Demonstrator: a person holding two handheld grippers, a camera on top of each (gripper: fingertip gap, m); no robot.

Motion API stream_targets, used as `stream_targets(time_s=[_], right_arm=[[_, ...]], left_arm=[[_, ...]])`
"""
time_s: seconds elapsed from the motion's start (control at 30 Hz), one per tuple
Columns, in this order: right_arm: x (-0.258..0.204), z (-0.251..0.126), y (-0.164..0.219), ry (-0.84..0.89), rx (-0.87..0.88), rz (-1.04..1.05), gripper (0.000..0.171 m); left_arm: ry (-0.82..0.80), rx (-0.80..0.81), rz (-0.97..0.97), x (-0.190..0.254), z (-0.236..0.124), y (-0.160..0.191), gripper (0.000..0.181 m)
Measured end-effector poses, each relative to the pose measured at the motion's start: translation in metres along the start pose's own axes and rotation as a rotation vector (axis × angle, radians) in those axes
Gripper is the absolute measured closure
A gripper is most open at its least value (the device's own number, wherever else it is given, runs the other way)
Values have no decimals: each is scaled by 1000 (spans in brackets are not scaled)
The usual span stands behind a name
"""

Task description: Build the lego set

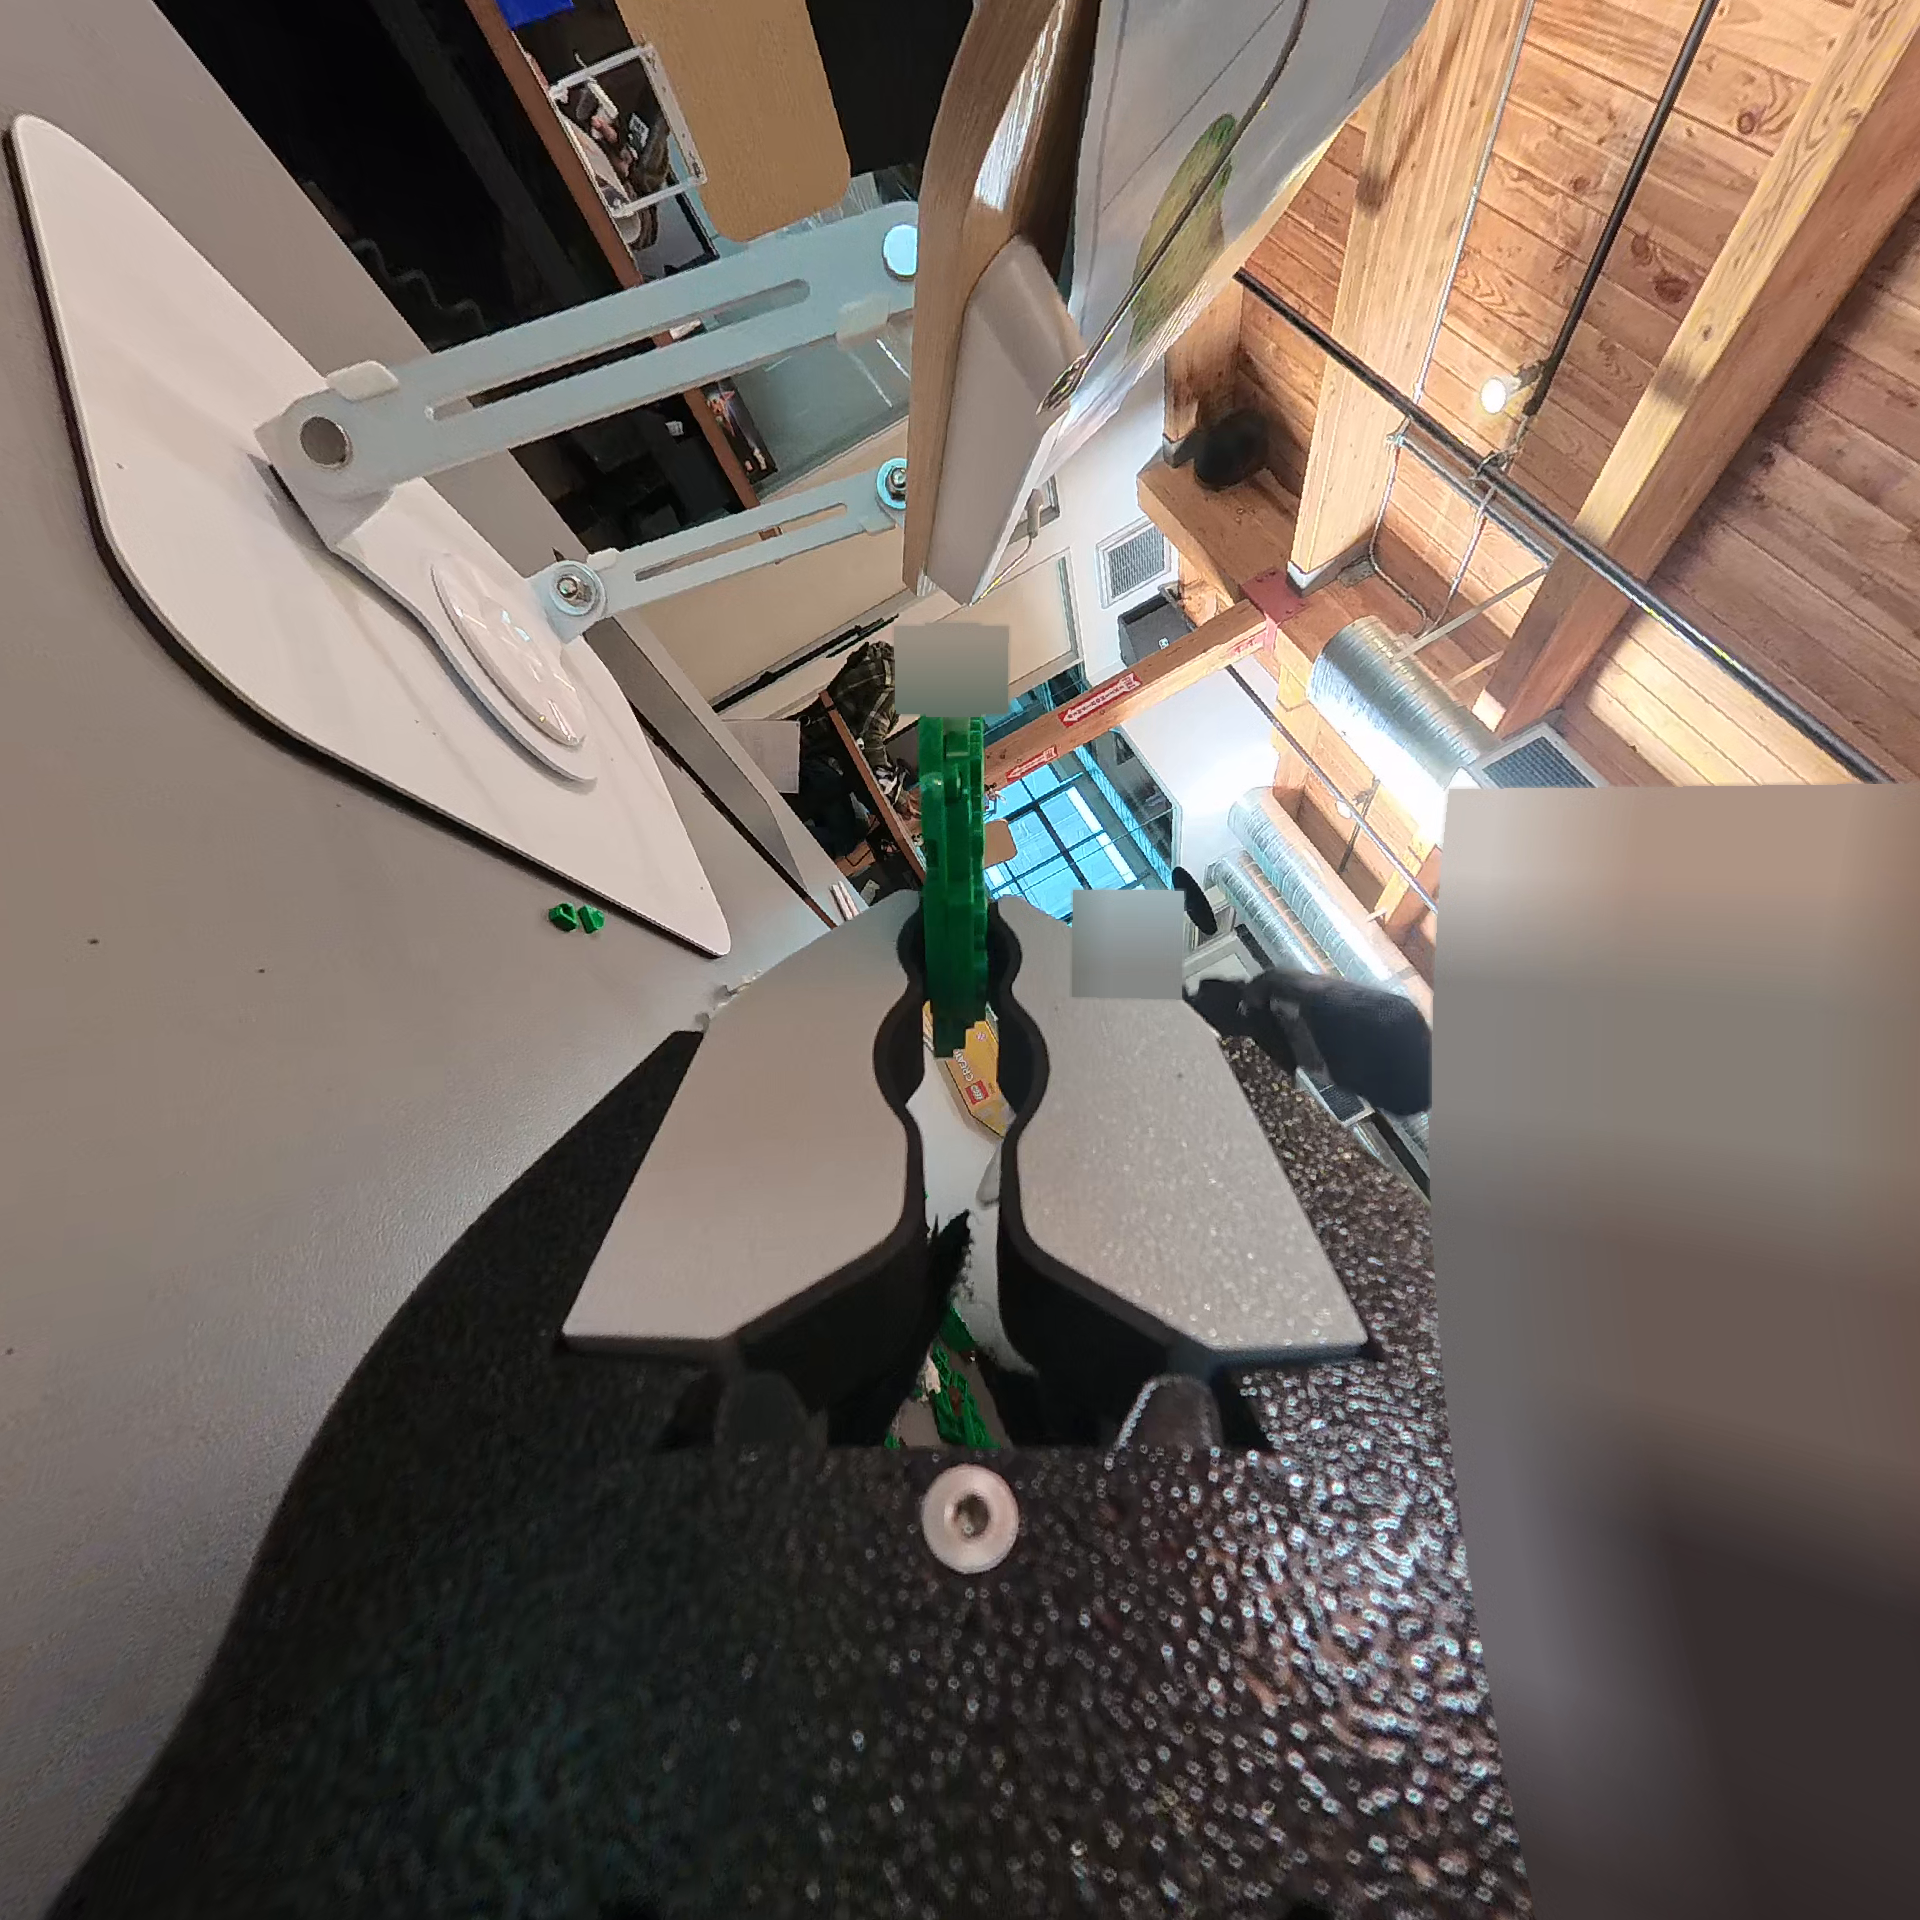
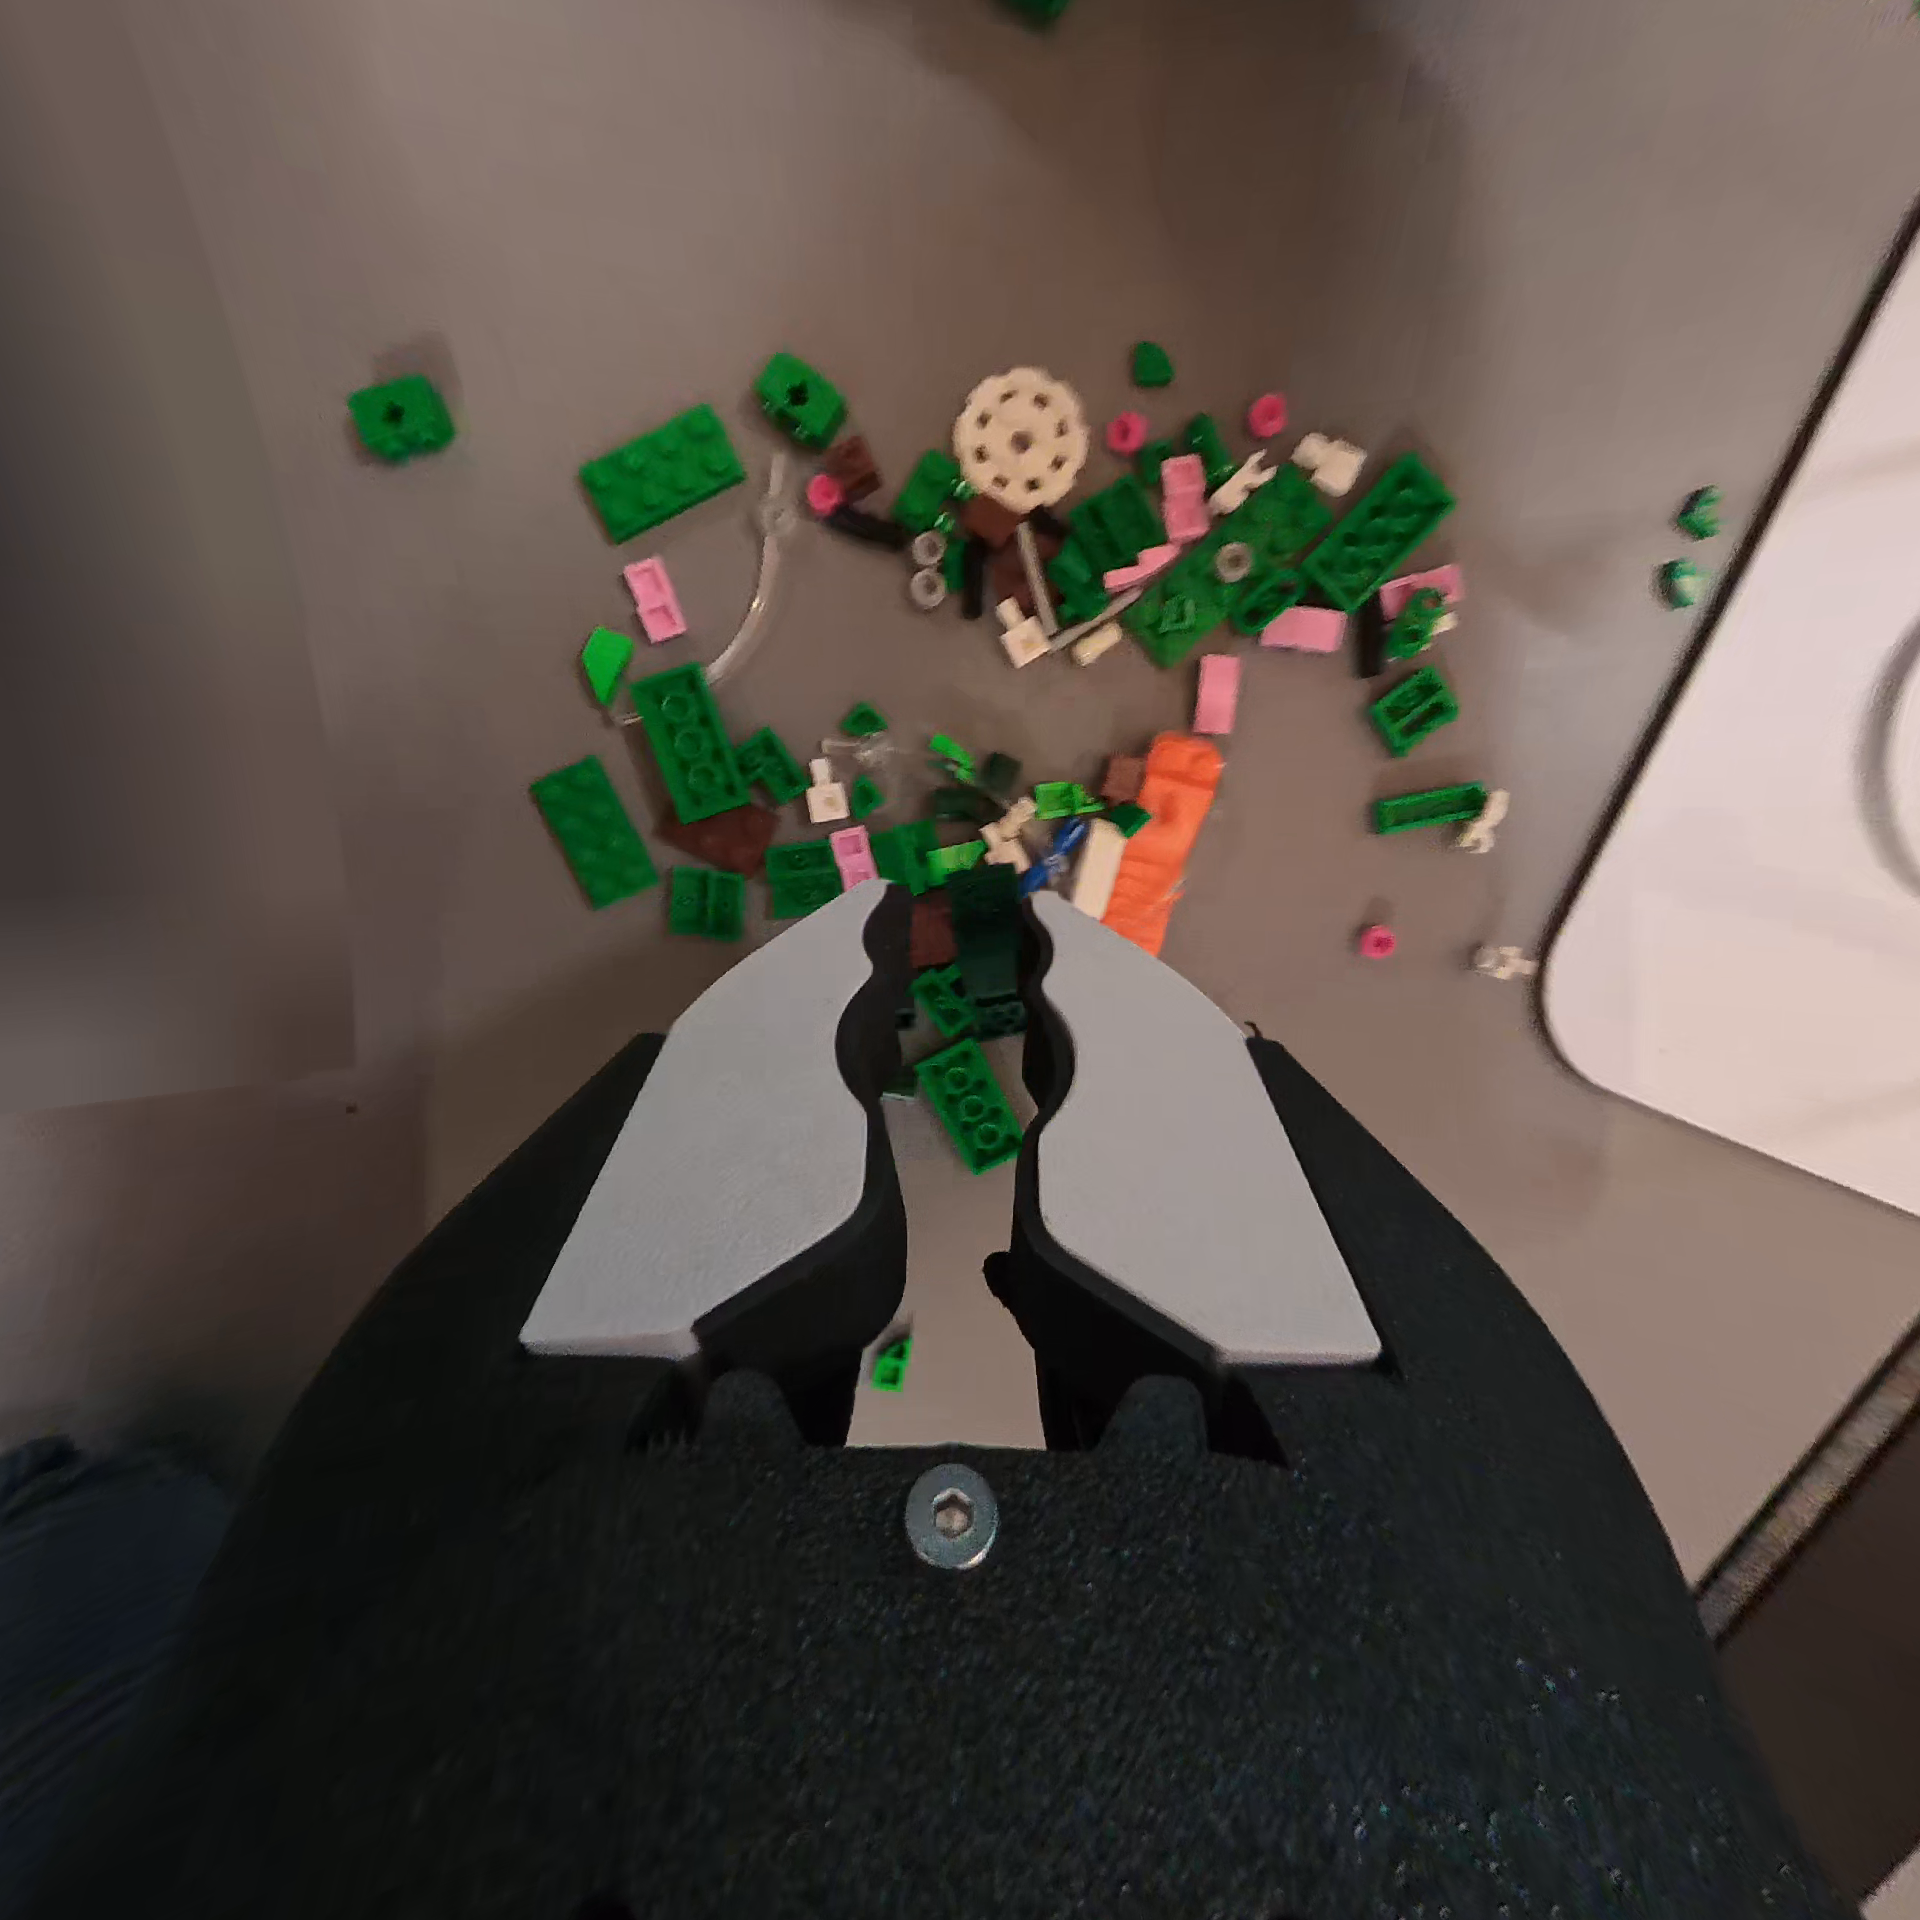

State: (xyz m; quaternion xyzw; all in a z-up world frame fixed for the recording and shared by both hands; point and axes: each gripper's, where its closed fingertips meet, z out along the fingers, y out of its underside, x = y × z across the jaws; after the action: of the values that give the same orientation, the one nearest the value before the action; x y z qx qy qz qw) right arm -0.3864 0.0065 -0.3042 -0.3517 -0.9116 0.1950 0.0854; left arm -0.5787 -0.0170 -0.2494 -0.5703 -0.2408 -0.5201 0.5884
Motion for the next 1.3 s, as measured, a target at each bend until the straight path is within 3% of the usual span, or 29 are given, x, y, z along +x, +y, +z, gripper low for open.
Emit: stream_targets(time_s=[0.23,0.5,0.63,1.23,1.3], right_arm=[[-17,18,14,29,9,-37,153],[-60,25,20,-100,48,-24,155],[-57,30,24,-24,33,-45,153],[-63,37,14,-64,64,-69,155],[-63,37,15,-62,57,-69,149]], left_arm=[[5,-11,1,1,2,3,173],[5,-4,-1,1,1,1,173],[5,-15,-2,1,3,4,173],[6,-21,-3,1,3,5,173],[5,-21,-2,1,3,5,173]])
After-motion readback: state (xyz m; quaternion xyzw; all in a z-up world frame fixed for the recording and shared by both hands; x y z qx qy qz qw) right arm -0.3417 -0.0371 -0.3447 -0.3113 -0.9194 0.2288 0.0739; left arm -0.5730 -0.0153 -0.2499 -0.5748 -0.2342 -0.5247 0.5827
